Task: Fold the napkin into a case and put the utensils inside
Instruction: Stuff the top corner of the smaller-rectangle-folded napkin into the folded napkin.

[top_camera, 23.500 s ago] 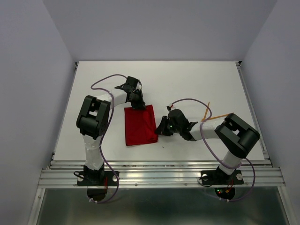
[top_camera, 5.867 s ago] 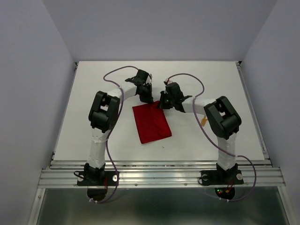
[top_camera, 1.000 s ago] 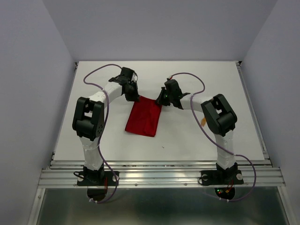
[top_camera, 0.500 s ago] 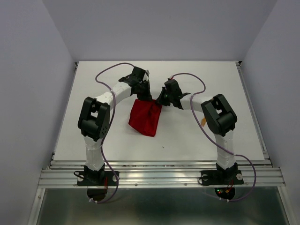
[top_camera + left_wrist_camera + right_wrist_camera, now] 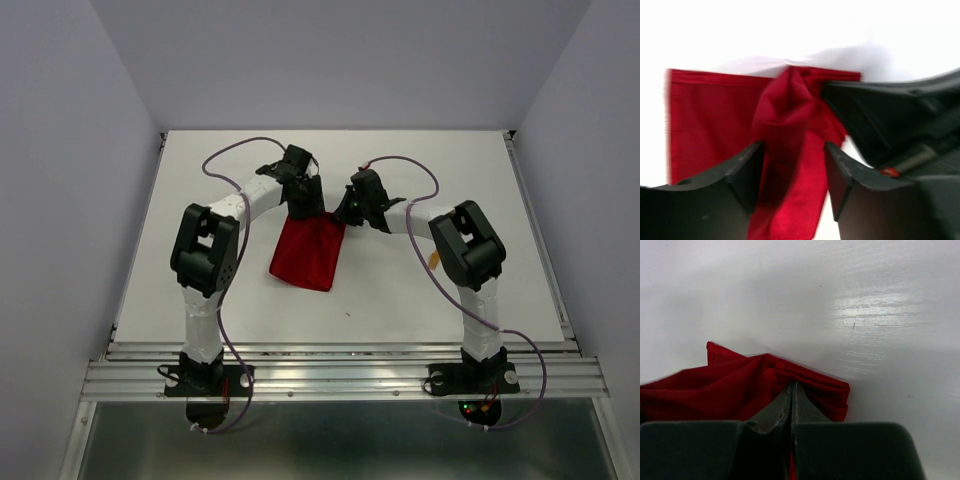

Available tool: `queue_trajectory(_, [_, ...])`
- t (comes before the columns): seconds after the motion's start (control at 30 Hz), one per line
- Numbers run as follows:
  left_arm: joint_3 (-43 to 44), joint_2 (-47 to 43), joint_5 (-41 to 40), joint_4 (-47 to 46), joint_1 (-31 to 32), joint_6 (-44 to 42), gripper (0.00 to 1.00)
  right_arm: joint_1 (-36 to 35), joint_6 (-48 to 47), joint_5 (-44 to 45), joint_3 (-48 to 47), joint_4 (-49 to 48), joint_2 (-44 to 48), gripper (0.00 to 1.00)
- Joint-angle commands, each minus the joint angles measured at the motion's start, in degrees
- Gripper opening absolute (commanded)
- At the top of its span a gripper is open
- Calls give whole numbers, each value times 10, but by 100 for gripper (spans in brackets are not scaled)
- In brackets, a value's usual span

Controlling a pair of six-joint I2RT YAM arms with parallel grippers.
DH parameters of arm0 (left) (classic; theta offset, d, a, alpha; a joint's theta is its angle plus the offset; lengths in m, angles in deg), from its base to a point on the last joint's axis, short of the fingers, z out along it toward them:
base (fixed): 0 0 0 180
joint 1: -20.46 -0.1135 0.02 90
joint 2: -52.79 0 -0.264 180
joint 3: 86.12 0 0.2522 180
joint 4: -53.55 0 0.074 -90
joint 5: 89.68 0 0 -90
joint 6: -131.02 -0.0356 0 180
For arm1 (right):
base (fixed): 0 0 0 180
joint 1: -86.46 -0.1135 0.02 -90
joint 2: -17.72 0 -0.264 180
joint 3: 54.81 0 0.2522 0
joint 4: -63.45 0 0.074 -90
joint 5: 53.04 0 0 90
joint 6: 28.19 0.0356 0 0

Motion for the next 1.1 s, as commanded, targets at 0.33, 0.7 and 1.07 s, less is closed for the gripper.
queue_trajectory(0.33, [-81,-47,-112,21,-58,8,77,3,-2,13,8,22,4,1])
queue_trajectory(0.7, [-112,-9,-12,-33,-57,9,36,3,-1,15,11,21,3,1])
queue_trajectory(1.07, [-75,-47,-13,-23,-56,12,0,3,0,21,4,31,3,1])
